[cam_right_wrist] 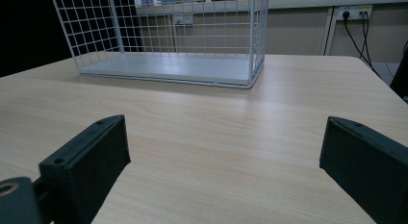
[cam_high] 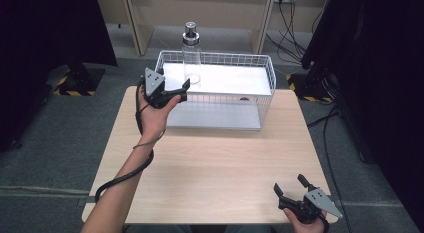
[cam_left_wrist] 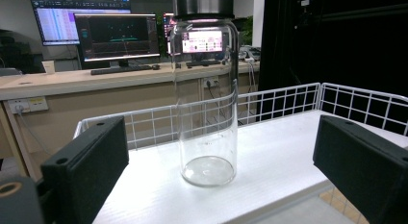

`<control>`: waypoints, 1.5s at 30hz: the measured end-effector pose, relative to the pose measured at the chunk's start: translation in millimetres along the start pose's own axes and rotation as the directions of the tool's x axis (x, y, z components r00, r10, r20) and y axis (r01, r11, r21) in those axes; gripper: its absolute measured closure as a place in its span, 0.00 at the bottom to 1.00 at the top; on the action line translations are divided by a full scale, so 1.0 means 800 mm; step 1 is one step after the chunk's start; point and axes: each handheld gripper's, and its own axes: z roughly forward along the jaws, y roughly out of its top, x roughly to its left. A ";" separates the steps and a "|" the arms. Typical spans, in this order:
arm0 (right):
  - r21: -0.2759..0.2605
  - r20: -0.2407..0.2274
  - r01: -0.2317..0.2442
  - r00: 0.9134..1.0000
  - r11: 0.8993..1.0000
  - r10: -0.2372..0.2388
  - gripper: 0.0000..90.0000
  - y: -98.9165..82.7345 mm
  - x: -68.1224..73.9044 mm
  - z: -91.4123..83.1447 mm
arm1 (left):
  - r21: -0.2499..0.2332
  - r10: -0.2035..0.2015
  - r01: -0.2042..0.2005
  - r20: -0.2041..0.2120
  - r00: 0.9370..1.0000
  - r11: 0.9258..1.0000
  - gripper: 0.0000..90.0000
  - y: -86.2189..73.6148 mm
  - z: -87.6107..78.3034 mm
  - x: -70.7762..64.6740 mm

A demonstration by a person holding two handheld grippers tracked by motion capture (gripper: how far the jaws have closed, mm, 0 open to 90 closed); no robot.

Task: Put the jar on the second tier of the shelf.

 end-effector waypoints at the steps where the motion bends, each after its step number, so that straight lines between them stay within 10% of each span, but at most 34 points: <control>1: 0.001 0.000 0.000 1.000 1.000 0.000 0.04 0.000 0.000 0.000 | 0.000 -0.002 0.002 0.001 1.000 1.000 0.05 -0.002 -0.002 0.000; 45: 0.001 0.003 0.004 1.000 1.000 -0.004 0.04 0.000 0.001 0.000 | 0.034 -0.022 0.021 0.028 0.999 0.999 0.05 -0.076 -0.082 0.000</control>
